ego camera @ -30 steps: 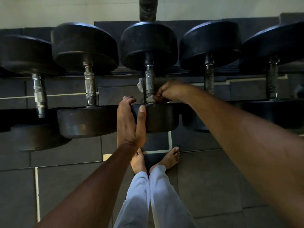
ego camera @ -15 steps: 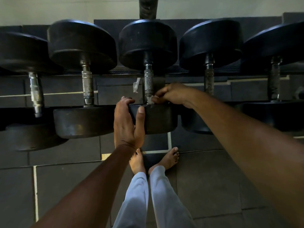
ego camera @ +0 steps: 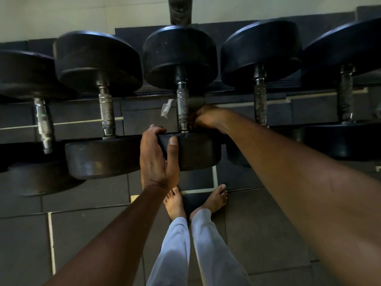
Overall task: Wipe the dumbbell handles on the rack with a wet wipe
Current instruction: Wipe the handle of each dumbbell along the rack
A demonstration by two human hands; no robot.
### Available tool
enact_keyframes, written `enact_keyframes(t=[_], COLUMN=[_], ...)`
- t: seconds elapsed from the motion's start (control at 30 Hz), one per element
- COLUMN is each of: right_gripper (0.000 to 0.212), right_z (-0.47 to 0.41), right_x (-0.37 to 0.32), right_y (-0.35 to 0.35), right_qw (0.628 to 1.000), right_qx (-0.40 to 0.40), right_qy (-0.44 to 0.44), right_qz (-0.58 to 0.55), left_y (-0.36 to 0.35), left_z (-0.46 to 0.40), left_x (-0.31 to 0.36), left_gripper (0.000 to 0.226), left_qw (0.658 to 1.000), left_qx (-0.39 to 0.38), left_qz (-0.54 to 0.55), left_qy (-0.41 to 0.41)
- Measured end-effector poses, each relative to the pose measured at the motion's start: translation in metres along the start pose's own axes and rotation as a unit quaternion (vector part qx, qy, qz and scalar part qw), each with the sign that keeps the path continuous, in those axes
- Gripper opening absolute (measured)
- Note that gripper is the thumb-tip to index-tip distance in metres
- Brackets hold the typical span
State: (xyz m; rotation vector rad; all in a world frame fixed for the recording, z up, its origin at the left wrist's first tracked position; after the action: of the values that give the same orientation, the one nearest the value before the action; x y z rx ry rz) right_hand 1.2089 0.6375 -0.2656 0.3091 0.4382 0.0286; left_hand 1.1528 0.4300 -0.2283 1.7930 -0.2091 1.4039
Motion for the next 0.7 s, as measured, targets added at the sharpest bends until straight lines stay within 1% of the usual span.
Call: enact_keyframes(t=[0.1,0.17,0.2,0.27,0.33,0.43,0.5,0.57,0.7], right_gripper=[0.017,0.024,0.027,0.031,0.032,0.032,0.03,0.027,0.028], right_z=[0.012,0.022,0.026,0.032,0.035,0.038,0.038,0.036,0.033], right_x=[0.008,0.01,0.01,0.007,0.003,0.0,-0.002,-0.006,-0.011], right_y=[0.006,0.011,0.012,0.012,0.011,0.008,0.006,0.002,0.008], right_qw=[0.997,0.992,0.991,0.991,0.987,0.968,0.954,0.95,0.959], right_qx=[0.007,0.022,0.024,0.04,0.088,0.171,0.207,0.207,0.155], right_qy=[-0.002,0.014,0.028,0.057,0.094,0.155,0.197,0.228,0.23], right_qz=[-0.071,-0.124,-0.128,-0.112,-0.094,-0.099,-0.096,-0.052,0.059], left_y=[0.001,0.001,0.0,0.0,0.001,0.0,0.001,0.001,0.001], left_z=[0.0,0.0,0.0,-0.001,-0.001,-0.001,-0.001,-0.001,-0.001], left_x=[0.0,0.001,0.001,0.002,0.002,0.003,0.003,0.003,0.004], left_gripper=[0.042,0.042,0.041,0.04,0.038,0.039,0.039,0.04,0.038], left_qw=[1.0,1.0,1.0,1.0,1.0,1.0,1.0,1.0,1.0], left_qx=[0.001,0.001,0.002,0.003,0.001,-0.002,-0.002,-0.002,0.002], left_qz=[-0.002,-0.002,-0.004,-0.007,-0.006,-0.002,-0.003,-0.006,-0.004], left_qy=[0.002,0.002,0.002,0.002,0.006,0.012,0.014,0.012,0.009])
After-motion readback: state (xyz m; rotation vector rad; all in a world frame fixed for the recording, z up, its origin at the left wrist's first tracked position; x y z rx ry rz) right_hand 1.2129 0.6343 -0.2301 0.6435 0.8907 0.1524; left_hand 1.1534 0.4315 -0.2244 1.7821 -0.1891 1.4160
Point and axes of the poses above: each hand's wrist, its own z-axis away from the middle knuckle, its own y-axis out of the back of the hand, x = y × z, the point moved 3 cm from there along -z, towards the middle knuckle, and after that the axes turned 3 degrees about z, right-handed, at the moved point
